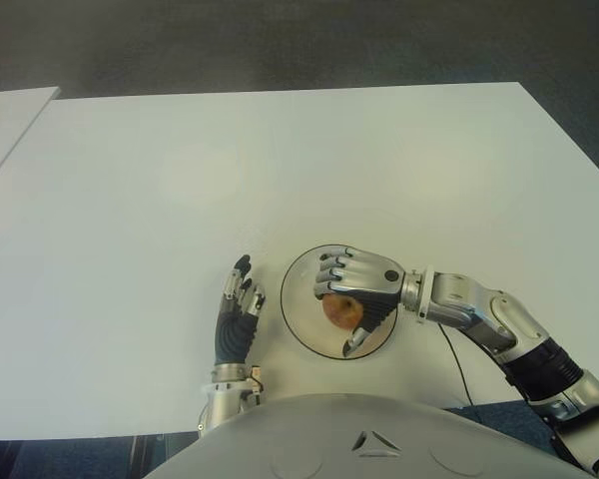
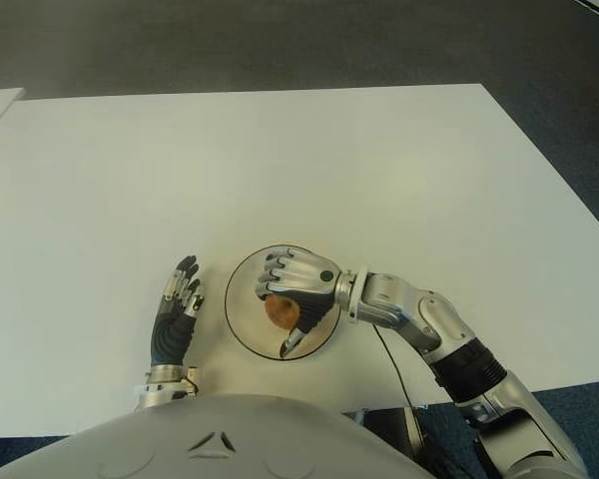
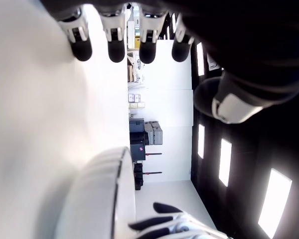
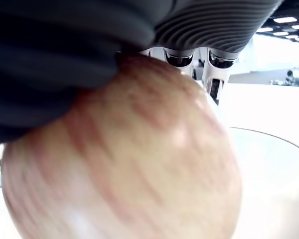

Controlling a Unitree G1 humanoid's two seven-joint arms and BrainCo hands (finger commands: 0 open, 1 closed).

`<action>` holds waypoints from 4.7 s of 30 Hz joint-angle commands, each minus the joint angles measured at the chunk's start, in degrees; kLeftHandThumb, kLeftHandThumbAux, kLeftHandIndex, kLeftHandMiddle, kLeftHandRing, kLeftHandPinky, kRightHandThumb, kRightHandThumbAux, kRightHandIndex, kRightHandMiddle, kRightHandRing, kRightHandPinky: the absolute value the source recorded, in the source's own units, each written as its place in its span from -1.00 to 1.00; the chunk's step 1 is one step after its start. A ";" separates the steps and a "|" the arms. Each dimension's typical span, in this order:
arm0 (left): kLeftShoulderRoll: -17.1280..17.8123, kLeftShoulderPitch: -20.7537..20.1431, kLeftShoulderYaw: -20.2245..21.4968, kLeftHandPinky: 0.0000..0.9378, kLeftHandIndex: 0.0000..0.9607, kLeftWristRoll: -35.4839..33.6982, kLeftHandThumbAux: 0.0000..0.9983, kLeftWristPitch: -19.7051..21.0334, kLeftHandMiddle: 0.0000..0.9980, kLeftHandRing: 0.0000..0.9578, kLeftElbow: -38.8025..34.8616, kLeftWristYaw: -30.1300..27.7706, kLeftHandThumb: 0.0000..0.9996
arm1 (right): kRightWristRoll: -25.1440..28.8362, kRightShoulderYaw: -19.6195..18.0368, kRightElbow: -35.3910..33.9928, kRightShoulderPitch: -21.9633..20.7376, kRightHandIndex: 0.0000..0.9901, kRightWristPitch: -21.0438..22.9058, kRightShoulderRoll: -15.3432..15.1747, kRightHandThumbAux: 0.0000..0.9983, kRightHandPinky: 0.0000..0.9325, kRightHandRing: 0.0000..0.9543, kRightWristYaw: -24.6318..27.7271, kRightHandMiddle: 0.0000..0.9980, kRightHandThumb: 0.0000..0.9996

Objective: Put the apples into the plate.

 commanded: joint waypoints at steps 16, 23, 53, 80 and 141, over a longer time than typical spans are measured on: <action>-0.67 1.47 -0.83 -0.99 -0.99 -2.99 -0.06 5.95 -0.99 -1.00 -3.05 -0.47 -1.00 | 4.78 -4.99 0.90 2.65 -1.00 -1.74 3.39 -0.54 -1.00 -1.00 -6.86 -1.00 -0.79; -1.22 0.87 -0.71 -0.98 -0.96 -2.86 -0.04 5.68 -1.00 -1.00 -2.70 0.80 -0.95 | 5.62 -6.56 0.39 3.99 -1.00 -0.16 4.96 -0.57 -1.00 -1.00 -7.36 -1.00 -0.72; -0.10 1.27 -0.70 -1.00 -0.98 -1.96 0.02 4.49 -1.00 -1.00 -1.88 1.11 -0.94 | 44.92 -17.49 7.75 6.69 -1.00 12.57 5.43 -0.72 -1.00 -1.00 7.89 -1.00 -0.71; 3.26 1.59 2.14 -1.00 -1.00 -5.00 -0.03 2.49 -1.00 -1.00 -0.26 -2.15 -0.94 | 54.07 -30.84 20.97 22.03 -1.00 9.28 16.16 -0.42 -1.00 -1.00 6.57 -1.00 -0.93; 3.90 2.66 7.10 -1.00 -1.00 -6.26 0.04 0.80 -1.00 -1.00 -0.88 -5.36 -0.94 | 51.69 -27.12 19.75 30.32 -1.00 13.44 37.25 -0.06 -1.00 -1.00 -5.91 -1.00 -0.91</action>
